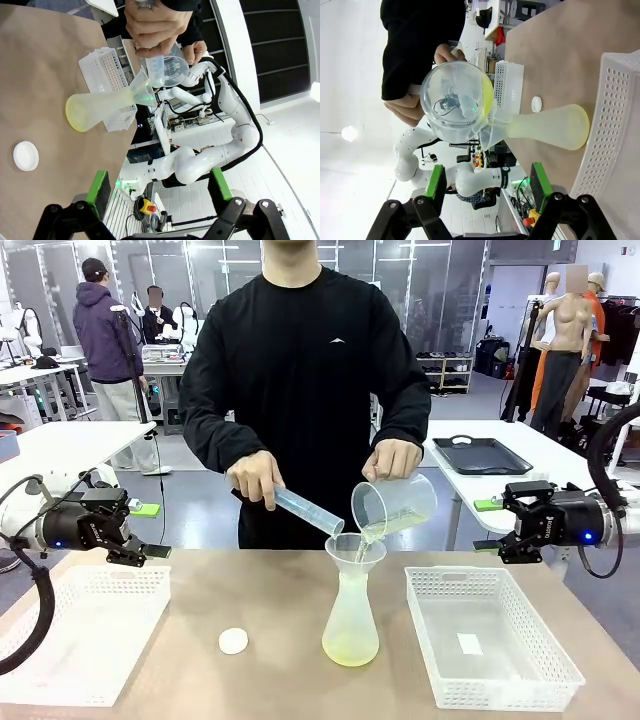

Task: Prepare the solutions needed for the experiment.
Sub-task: Once the solution is in the Big flask , pick up the Plastic Funnel and place it back into the right Organizing basket.

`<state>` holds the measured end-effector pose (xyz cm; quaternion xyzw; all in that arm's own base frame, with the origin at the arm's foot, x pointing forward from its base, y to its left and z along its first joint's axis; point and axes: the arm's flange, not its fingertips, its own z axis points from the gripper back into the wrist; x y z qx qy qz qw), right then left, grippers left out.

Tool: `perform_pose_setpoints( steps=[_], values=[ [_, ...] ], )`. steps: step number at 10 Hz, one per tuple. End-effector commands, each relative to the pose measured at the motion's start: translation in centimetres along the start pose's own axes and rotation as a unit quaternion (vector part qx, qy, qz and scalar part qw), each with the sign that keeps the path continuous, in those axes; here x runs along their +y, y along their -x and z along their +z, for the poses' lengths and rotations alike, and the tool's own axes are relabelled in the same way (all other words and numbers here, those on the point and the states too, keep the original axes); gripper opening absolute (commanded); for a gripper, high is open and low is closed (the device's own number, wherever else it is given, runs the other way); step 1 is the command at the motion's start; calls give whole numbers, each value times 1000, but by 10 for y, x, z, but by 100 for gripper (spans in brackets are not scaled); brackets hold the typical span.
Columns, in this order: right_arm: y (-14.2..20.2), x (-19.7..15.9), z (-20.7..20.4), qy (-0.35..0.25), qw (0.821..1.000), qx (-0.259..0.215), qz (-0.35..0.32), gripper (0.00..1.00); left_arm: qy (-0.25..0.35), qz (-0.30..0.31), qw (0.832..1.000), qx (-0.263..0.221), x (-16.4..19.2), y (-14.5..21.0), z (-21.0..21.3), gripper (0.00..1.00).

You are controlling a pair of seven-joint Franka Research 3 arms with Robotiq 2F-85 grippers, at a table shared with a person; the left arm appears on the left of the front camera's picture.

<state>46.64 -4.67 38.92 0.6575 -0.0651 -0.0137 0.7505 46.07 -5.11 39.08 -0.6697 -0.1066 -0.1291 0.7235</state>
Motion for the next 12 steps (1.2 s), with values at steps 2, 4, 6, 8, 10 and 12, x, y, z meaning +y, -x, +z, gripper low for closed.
perform_pose_setpoints(
  steps=[2, 4, 6, 8, 10, 12],
  values=[
    [1, 0, 2, -2, 1000, 4, 0, 85, 1, -7, 1000, 6, -1, 0, 1, 100],
    [1, 0, 2, -2, 1000, 4, 0, 85, 1, -7, 1000, 6, -1, 0, 1, 100],
    [1, 0, 2, -2, 1000, 4, 0, 85, 1, -7, 1000, 6, -1, 0, 1, 100],
    [1, 0, 2, -2, 1000, 4, 0, 85, 1, -7, 1000, 6, -1, 0, 1, 100],
    [1, 0, 2, -2, 1000, 4, 0, 85, 1, -7, 1000, 6, -1, 0, 1, 100],
    [1, 0, 2, -2, 1000, 4, 0, 85, 1, -7, 1000, 6, -1, 0, 1, 100]
  ],
)
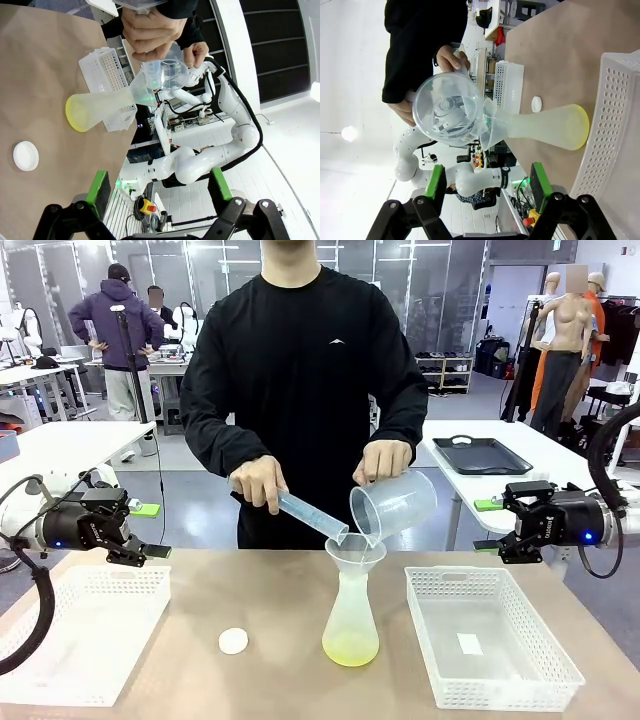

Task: Prepare the solutions needed for the experiment.
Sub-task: Once the solution is in the Big flask , pick up the Plastic Funnel and place it back into the right Organizing basket.

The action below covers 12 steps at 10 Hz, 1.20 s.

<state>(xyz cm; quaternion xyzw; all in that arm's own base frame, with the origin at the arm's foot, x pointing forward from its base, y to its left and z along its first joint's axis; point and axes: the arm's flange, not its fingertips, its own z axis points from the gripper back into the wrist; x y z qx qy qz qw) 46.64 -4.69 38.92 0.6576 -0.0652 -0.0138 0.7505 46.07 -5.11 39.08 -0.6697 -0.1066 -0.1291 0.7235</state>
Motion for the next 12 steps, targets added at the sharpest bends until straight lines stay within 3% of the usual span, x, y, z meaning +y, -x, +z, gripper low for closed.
perform_pose_setpoints(
  steps=[1, 7, 10, 12],
  values=[
    [1, 0, 1, -2, 1000, 4, 0, 85, 1, -7, 1000, 6, -1, 0, 1, 100],
    [0, 0, 0, 0, 1000, 0, 0, 85, 1, -7, 1000, 6, -1, 0, 1, 100],
    [19, 50, -10, 158, 986, -43, 43, 85, 1, -7, 1000, 6, -1, 0, 1, 100],
    [30, 86, -29, 220, 970, -62, 83, 85, 1, -7, 1000, 6, -1, 0, 1, 100]
  ],
)
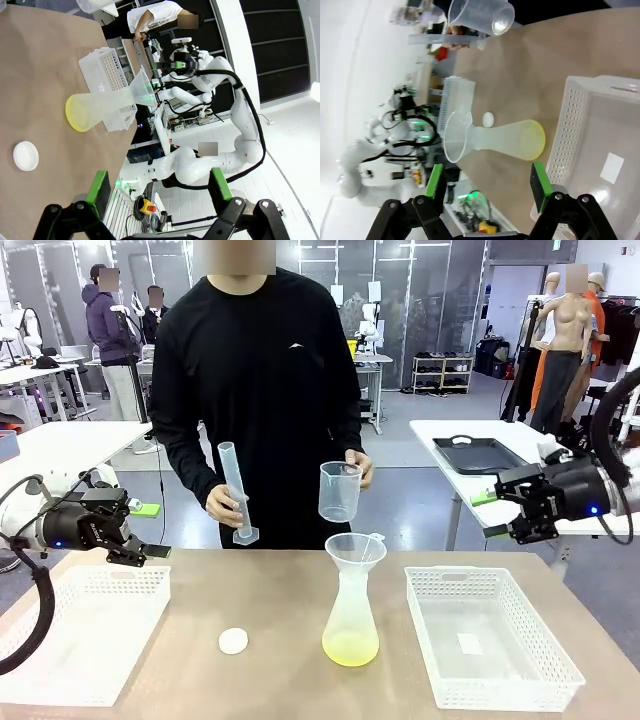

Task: Prepare the solutions needed for the experiment.
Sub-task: Once the solution is in the Big flask , pick up the Plastic Funnel and place it back into the right Organizing basket.

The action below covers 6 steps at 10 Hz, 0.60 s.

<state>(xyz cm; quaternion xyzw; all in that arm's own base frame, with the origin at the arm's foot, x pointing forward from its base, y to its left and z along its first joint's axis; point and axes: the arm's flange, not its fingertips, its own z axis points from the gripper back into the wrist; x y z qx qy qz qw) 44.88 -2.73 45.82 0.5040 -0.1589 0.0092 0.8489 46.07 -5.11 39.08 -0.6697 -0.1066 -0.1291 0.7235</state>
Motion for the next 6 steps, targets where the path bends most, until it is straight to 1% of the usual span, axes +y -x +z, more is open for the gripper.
perform_pose_setpoints(
  steps=[1, 3, 4, 5, 6],
  values=[
    [17, 41, -20, 85, 996, -5, 12, 85, 1, -7, 1000, 6, -1, 0, 1, 100],
    [17, 70, -39, 174, 983, -17, 56, 85, 1, -7, 1000, 6, -1, 0, 1, 100],
    [17, 82, -46, 222, 972, -16, 75, 85, 1, -7, 1000, 6, -1, 0, 1, 100],
    [21, 95, -52, 255, 962, -8, 95, 85, 1, -7, 1000, 6, -1, 0, 1, 100],
    [26, 107, -56, 278, 955, 13, 103, 85, 1, -7, 1000, 6, -1, 0, 1, 100]
  ],
)
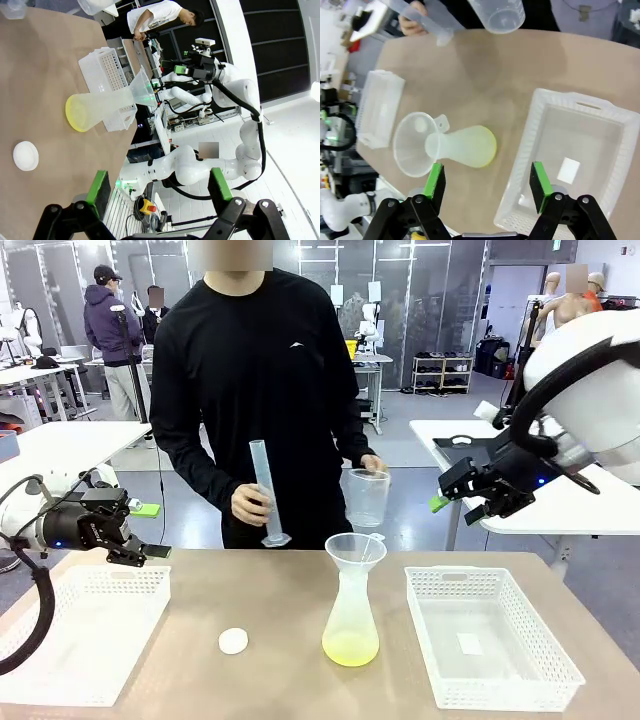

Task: Prepare the solutions needed for the experiment.
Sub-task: Once the solution is in the Big flask , pick up the Plastic Funnel and place it back into the right Organizing basket.

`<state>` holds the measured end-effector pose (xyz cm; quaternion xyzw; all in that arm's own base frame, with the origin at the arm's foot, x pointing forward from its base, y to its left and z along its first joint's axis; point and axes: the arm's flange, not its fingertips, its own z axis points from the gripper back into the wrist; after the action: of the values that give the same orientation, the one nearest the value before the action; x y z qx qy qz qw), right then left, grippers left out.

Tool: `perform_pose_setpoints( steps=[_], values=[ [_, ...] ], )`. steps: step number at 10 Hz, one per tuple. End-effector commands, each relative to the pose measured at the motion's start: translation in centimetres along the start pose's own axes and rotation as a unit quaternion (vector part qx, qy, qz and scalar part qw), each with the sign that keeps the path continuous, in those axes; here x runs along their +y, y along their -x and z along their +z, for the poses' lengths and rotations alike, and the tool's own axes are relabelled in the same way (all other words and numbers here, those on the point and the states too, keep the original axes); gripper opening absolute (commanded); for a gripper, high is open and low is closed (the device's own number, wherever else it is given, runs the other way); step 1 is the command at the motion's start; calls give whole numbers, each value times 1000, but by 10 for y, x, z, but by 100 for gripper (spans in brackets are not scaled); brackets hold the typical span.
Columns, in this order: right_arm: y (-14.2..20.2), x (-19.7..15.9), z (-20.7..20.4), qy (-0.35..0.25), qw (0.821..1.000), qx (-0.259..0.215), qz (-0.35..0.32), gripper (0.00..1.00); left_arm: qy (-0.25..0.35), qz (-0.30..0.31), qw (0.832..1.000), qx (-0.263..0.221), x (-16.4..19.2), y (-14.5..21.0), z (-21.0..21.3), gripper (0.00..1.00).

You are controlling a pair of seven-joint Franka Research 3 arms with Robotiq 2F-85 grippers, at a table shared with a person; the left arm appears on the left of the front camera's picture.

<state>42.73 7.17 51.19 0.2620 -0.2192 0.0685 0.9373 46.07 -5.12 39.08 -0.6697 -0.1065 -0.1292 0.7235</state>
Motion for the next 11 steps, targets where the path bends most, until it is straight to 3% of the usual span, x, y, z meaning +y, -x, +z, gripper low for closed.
perform_pose_setpoints(
  steps=[1, 4, 5, 11],
  values=[
    [5, 21, 7, 67, 997, 33, -9, 85, 1, -7, 1000, 5, -1, 0, 1, 100],
    [13, 34, -4, 65, 995, 79, -6, 85, 1, -7, 1000, 5, -1, 0, 1, 100],
    [9, 25, 0, 75, 996, 46, 6, 85, 1, -7, 1000, 5, -1, 0, 1, 100],
    [19, 40, -8, 43, 997, 63, -21, 85, 1, -7, 1000, 5, -1, 0, 1, 100]
  ],
)
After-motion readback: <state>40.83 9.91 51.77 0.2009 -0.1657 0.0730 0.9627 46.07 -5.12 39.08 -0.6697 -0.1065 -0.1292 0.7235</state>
